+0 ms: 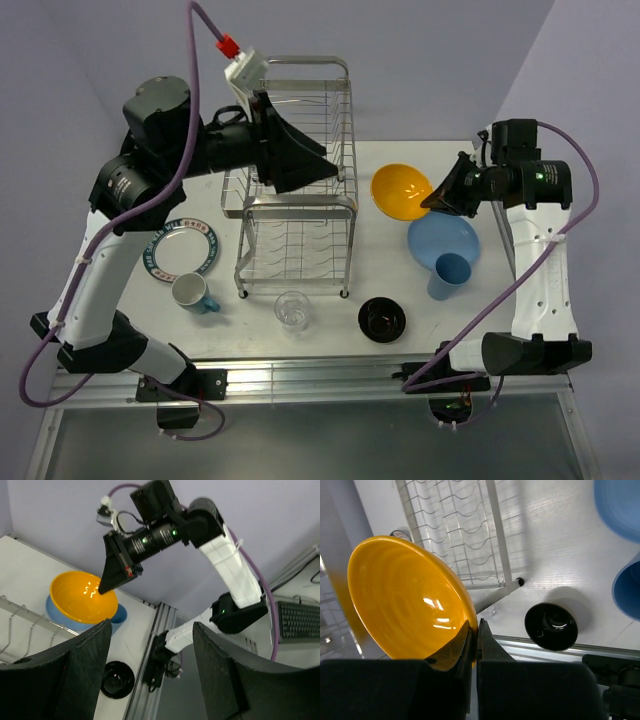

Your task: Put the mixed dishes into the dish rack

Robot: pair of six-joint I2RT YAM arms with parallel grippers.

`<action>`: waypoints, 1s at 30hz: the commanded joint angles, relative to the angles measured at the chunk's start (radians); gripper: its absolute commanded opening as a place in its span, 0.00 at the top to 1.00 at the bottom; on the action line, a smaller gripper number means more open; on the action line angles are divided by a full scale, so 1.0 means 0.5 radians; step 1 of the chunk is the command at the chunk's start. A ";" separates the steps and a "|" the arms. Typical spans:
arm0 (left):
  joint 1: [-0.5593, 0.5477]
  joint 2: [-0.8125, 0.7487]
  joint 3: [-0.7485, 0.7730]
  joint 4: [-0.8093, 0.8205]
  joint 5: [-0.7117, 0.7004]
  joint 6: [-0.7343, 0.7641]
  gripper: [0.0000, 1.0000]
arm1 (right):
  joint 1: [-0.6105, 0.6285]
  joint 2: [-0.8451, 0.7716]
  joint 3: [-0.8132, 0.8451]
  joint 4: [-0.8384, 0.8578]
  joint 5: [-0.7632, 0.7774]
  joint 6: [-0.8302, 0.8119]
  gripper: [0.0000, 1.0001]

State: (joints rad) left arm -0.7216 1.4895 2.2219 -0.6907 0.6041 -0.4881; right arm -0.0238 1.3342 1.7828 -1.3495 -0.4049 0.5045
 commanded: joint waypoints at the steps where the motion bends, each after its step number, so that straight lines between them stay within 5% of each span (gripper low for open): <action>1: -0.152 0.000 0.121 -0.152 -0.054 0.258 0.28 | -0.060 -0.113 0.048 -0.071 -0.285 0.010 1.00; 13: -0.640 -0.153 -0.093 -0.275 -0.603 0.596 0.27 | -0.078 -0.358 -0.095 -0.194 -0.831 0.062 1.00; 22: -0.741 -0.448 -0.418 -0.165 -0.699 0.498 0.26 | 0.035 -0.671 -0.237 -0.197 -0.835 0.019 1.00; 30: -0.860 -0.577 -0.547 -0.324 -0.729 0.467 0.26 | 0.753 -0.705 -0.258 -0.197 -0.681 0.157 1.00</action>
State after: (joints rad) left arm -1.1156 1.2179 1.9701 -0.8379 0.2745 -0.2493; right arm 0.2623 0.9817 1.6634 -1.3731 -0.7662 0.5461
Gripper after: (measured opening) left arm 0.738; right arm 0.036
